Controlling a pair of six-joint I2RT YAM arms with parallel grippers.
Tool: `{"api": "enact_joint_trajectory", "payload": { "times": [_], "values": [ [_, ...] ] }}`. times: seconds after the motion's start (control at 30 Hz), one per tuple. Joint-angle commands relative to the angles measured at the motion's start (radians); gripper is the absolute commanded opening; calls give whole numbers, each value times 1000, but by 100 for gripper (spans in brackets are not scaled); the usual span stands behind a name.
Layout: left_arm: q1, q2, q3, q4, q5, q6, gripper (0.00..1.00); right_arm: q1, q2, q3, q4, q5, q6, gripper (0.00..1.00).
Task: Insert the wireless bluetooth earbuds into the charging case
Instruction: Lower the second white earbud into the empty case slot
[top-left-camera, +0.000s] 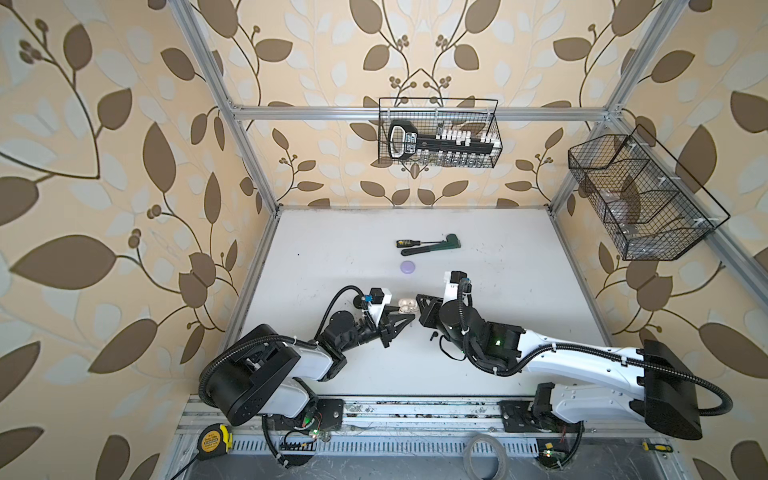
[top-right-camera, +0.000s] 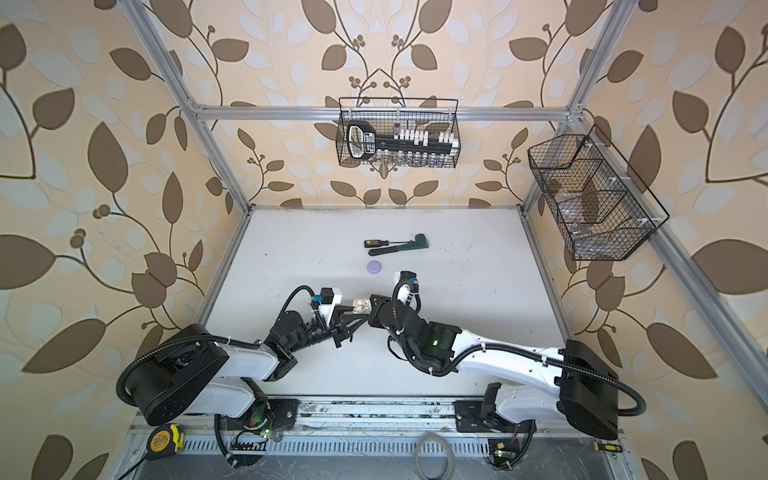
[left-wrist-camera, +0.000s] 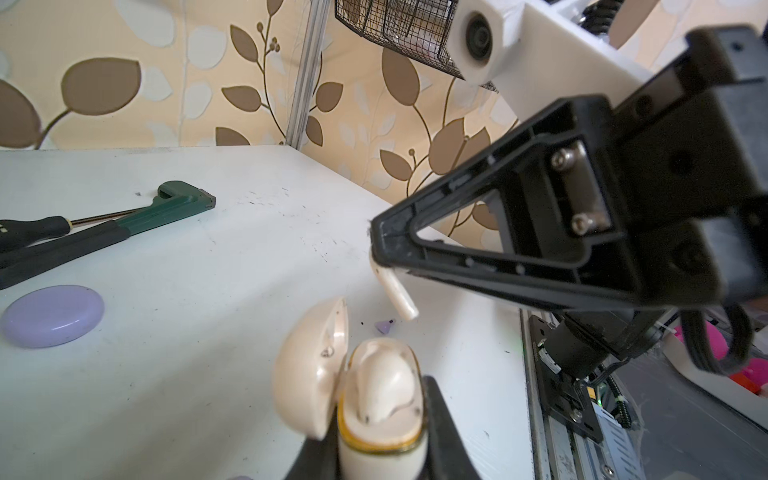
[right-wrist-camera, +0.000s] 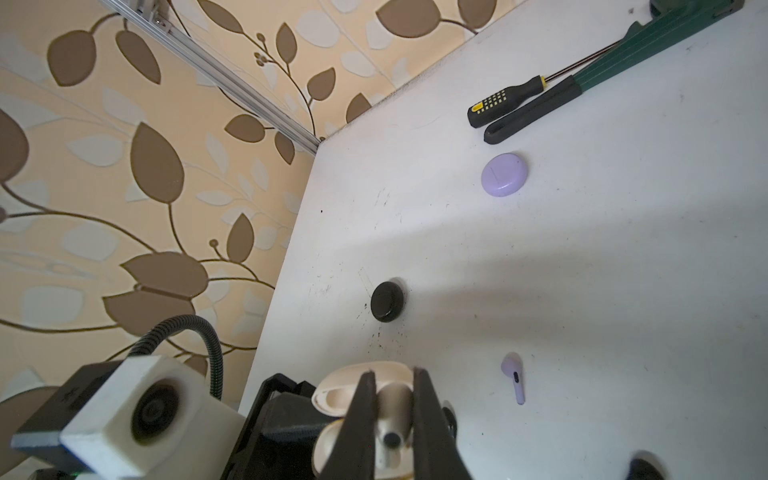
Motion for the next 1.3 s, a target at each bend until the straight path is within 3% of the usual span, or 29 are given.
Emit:
{"api": "enact_joint_trajectory", "payload": {
  "times": [0.0, 0.33, 0.7, 1.27],
  "values": [
    [6, -22, 32, 86, 39, -17, 0, 11, 22, 6, 64, 48, 2, 13],
    [6, -56, 29, 52, 10, -24, 0, 41, 32, -31, 99, 111, 0, 13],
    [6, -166, 42, -105, -8, -3, 0, 60, 53, -66, 121, 139, 11, 13],
    [6, -193, 48, -160, -37, 9, 0, 136, 64, -98, 125, 199, 32, 11]
  ]
}}
